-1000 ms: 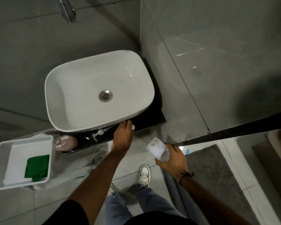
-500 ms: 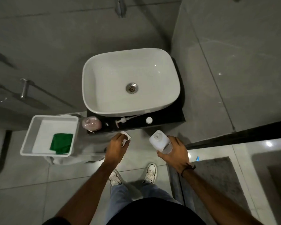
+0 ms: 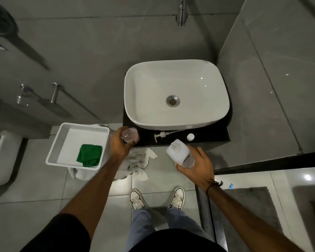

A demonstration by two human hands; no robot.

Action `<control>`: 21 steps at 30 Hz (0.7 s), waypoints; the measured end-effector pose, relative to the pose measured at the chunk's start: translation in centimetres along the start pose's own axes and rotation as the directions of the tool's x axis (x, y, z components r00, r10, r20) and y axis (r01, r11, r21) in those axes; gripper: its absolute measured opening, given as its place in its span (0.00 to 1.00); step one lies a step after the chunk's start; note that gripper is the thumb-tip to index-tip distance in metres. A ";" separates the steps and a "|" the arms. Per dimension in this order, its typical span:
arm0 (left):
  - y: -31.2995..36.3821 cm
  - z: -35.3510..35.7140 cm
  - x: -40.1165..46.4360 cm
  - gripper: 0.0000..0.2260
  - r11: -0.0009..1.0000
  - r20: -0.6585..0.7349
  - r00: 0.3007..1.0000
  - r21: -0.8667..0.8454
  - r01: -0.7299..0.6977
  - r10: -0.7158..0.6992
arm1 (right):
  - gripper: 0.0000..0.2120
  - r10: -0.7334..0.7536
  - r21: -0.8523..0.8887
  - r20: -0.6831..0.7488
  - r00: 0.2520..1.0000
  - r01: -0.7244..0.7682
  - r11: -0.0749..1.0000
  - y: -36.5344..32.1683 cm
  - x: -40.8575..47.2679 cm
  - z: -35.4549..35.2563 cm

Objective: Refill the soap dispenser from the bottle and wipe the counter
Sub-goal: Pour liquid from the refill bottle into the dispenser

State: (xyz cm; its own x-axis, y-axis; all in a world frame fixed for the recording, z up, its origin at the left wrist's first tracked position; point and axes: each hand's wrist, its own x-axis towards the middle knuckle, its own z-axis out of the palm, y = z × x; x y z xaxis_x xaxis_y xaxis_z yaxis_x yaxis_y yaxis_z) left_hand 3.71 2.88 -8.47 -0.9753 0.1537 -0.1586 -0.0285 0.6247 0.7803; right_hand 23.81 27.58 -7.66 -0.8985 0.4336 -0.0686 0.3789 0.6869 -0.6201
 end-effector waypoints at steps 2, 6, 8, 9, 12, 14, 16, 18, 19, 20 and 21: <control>0.0 -0.3 0.0 0.27 0.999 0.003 1.000 0.046 -0.028 0.028 | 0.37 -0.029 0.006 -0.037 0.999 0.029 1.000 -1.8 0.4 -0.2; 0.4 -0.7 -1.2 0.24 1.000 -0.042 0.999 -0.003 -0.012 0.011 | 0.34 -0.099 0.065 -0.074 0.992 0.104 0.992 -5.3 1.5 -1.1; 0.7 -1.0 -2.2 0.24 0.997 -0.060 0.998 -0.076 -0.015 0.010 | 0.33 -0.131 0.080 -0.085 0.988 0.138 0.987 -7.1 2.1 -1.6; 0.9 -1.2 -2.8 0.24 0.992 -0.084 0.996 -0.120 -0.027 0.017 | 0.32 -0.152 0.078 -0.088 0.984 0.159 0.984 -8.1 2.4 -1.8; 1.7 -2.3 -3.7 0.25 0.968 -0.121 0.993 -0.250 -0.031 0.001 | 0.31 -0.220 -0.003 -0.090 0.971 0.220 0.975 -11.0 3.3 -2.5; 2.2 -3.1 -3.9 0.26 0.948 -0.116 0.993 -0.316 -0.026 -0.011 | 0.33 -0.263 -0.071 -0.092 0.960 0.257 0.964 -12.7 4.1 -2.7; 2.7 -3.9 -3.9 0.25 0.935 -0.133 0.991 -0.352 -0.050 0.003 | 0.36 -0.325 -0.121 -0.081 0.942 0.314 0.942 -14.2 5.1 -2.9; 3.3 -4.7 -3.9 0.24 0.921 -0.162 0.987 -0.382 -0.074 0.012 | 0.38 -0.379 -0.158 -0.064 0.923 0.366 0.917 -15.7 6.0 -3.1; 3.6 -5.1 -3.9 0.24 0.913 -0.178 0.984 -0.399 -0.085 0.014 | 0.38 -0.401 -0.173 -0.060 0.914 0.386 0.906 -16.4 6.4 -3.2; 3.8 -5.5 -3.9 0.23 0.908 -0.192 0.981 -0.407 -0.096 0.018 | 0.38 -0.418 -0.185 -0.057 0.907 0.402 0.897 -17.1 6.7 -3.3; 3.9 -5.9 -3.8 0.23 0.907 -0.203 0.979 -0.407 -0.106 0.023 | 0.38 -0.434 -0.195 -0.054 0.899 0.417 0.888 -17.7 7.1 -3.4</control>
State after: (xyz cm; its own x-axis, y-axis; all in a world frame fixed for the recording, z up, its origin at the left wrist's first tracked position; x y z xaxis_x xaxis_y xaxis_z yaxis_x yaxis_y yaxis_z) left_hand 6.05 0.27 -1.24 -0.9999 0.0095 -0.0145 -0.0118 0.2386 0.9710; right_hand 11.49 20.49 5.52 -0.9605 0.1229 0.2498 0.0047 0.9043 -0.4268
